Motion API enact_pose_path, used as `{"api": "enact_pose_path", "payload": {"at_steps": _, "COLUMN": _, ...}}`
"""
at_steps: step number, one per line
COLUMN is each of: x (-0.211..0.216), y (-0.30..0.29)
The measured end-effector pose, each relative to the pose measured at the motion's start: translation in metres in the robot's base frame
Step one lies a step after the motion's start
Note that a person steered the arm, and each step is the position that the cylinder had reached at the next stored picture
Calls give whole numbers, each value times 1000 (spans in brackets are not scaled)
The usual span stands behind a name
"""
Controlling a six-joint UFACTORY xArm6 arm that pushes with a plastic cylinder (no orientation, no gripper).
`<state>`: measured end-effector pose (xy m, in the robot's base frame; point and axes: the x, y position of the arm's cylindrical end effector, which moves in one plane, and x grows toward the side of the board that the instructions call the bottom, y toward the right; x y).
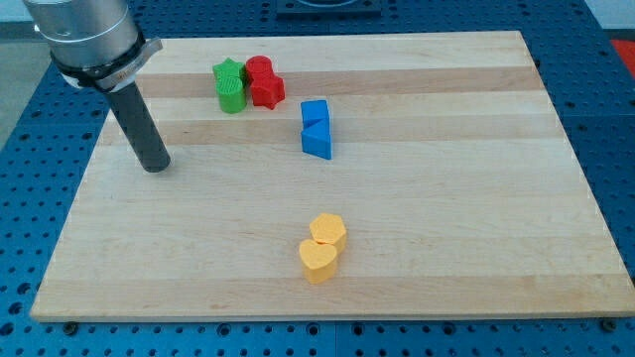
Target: Move the green circle along with red circle slightly up
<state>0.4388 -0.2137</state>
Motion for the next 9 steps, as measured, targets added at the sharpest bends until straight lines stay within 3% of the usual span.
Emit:
{"api": "enact_pose_path", "payload": {"at_steps": 3, "x": -46, "y": 70}}
{"api": "enact_pose_path", "payload": {"at_steps": 9, "x": -148, "y": 70}}
